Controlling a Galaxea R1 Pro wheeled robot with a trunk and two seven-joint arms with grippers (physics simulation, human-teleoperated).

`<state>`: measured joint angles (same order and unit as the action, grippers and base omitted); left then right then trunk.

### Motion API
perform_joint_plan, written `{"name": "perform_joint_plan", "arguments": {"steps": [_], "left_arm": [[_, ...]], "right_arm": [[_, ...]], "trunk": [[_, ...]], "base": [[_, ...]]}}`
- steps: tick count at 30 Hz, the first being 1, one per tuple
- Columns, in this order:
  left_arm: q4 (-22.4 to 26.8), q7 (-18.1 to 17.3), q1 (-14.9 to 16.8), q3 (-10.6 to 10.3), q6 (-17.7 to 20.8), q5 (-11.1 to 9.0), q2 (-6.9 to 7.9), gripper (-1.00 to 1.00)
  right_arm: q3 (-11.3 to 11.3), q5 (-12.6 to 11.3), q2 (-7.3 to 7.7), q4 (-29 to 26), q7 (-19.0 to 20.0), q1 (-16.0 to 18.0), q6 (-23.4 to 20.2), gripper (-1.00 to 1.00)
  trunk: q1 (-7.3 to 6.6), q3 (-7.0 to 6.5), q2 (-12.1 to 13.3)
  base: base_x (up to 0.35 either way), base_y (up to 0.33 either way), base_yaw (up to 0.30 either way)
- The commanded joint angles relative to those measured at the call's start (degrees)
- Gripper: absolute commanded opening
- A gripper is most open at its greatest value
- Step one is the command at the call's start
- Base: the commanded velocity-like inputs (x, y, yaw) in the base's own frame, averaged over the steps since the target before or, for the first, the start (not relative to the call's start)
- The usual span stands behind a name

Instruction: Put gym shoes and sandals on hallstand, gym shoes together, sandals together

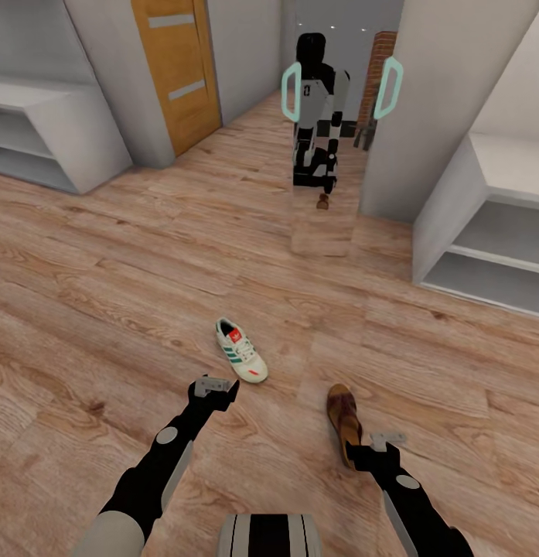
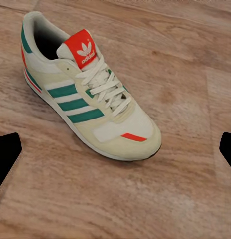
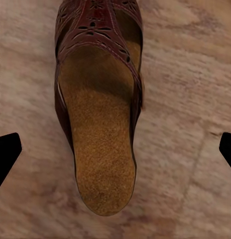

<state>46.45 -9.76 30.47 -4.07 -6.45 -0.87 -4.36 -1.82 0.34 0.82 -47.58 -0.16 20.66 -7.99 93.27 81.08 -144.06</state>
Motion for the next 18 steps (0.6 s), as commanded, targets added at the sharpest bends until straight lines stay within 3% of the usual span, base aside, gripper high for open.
{"name": "perform_joint_plan", "arguments": {"steps": [1,18], "left_arm": [[0.0,-0.2,0.0,0.0,-0.2,-0.1,-0.03,1.00],[0.1,-0.3,0.0,0.0,-0.2,0.0,0.00,1.00]], "right_arm": [[0.0,0.0,-0.01,-0.1,0.0,0.0,-0.3,1.00],[0.0,0.1,0.04,-0.1,0.0,0.0,-0.3,1.00]], "trunk": [[0.00,0.03,0.0],[0.00,0.03,0.0]], "base": [[0.110,0.076,0.000],[0.030,0.021,0.000]]}}
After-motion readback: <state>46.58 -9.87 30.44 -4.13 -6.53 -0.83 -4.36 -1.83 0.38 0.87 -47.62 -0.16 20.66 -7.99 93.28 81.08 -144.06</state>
